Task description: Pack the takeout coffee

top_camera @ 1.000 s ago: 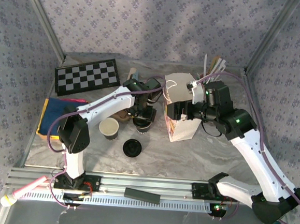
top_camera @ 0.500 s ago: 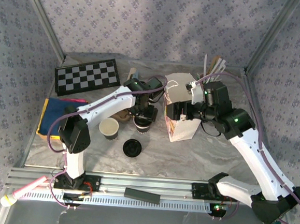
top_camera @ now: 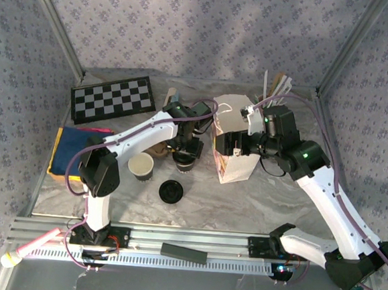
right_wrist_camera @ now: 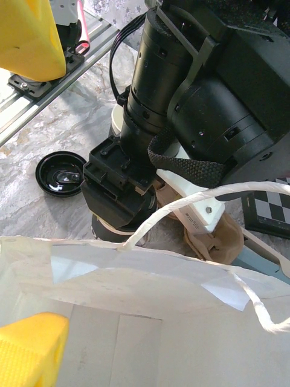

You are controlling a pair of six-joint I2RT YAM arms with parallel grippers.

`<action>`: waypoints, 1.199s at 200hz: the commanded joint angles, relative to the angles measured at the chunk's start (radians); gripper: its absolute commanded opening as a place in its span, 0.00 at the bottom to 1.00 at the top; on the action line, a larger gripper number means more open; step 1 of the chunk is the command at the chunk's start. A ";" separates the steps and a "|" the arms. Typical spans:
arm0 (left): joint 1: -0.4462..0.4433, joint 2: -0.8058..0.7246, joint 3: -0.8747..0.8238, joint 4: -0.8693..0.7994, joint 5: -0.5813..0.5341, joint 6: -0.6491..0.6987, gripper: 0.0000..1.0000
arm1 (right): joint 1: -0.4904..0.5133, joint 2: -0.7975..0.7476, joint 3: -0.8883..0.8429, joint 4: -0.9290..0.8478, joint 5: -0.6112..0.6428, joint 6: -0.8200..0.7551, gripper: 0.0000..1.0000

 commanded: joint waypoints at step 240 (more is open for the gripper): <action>-0.018 0.023 0.054 -0.027 -0.025 0.016 0.75 | -0.007 -0.007 -0.020 0.020 -0.020 -0.002 1.00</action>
